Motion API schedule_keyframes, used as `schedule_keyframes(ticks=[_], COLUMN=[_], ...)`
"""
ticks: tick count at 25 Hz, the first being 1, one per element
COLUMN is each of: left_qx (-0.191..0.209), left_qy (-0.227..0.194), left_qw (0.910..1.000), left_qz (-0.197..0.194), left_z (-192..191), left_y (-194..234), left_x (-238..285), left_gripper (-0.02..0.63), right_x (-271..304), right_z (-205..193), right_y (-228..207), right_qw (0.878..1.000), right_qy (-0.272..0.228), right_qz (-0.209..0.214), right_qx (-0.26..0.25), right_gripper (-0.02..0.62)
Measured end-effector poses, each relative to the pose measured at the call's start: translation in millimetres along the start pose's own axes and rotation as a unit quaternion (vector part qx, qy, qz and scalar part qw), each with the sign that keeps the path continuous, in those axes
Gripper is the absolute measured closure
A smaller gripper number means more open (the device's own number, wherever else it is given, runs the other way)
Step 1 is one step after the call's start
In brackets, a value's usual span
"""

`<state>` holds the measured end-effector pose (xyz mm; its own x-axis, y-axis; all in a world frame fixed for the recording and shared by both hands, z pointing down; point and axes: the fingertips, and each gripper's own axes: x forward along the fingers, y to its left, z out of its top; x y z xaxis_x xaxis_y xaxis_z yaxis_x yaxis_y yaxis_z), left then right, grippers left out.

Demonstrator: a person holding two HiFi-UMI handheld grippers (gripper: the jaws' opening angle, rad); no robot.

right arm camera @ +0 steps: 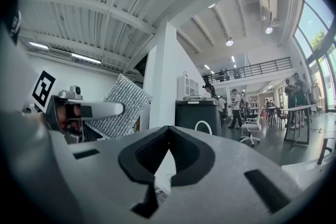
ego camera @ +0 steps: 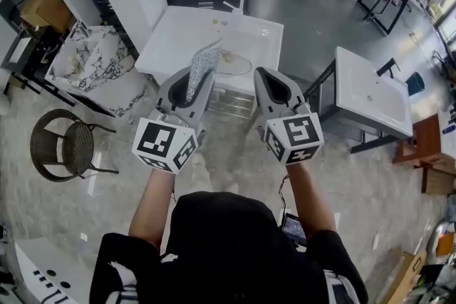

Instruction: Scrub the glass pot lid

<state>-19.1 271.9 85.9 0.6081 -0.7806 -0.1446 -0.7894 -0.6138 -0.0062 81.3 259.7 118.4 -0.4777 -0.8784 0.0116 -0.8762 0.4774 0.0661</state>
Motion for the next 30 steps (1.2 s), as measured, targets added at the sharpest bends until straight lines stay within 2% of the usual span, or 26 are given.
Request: schedule_keyframes(ticks=[10,19,24,30], left_qx=[-0.021,-0.02,-0.067,-0.075], left_qy=[0.004,0.01,0.004,0.013], left_qw=[0.9997,0.9997,0.9978,0.9971], left_qz=[0.008,-0.009,-0.002,0.0], left_z=[-12.3,-28.3,-34.5,-42.9], left_y=[41.7,94.0,140.6,180.7], left_x=[21.4,60.0,78.8,96.0], left_gripper=[0.531,0.531,0.531,0.531], right_x=[46.0,108.7,147.9,187.1], right_z=[-7.8,-12.6,-13.9,-10.1], right_y=[-2.8,-16.7,-21.3,-25.5], right_qw=[1.0,1.0,1.0,0.999], right_qy=[0.005,0.011,0.015,0.016], right_qz=[0.004,-0.009,-0.022,-0.033], right_qx=[-0.012,-0.004,-0.009,-0.009], right_gripper=[0.597,0.595,0.597,0.597])
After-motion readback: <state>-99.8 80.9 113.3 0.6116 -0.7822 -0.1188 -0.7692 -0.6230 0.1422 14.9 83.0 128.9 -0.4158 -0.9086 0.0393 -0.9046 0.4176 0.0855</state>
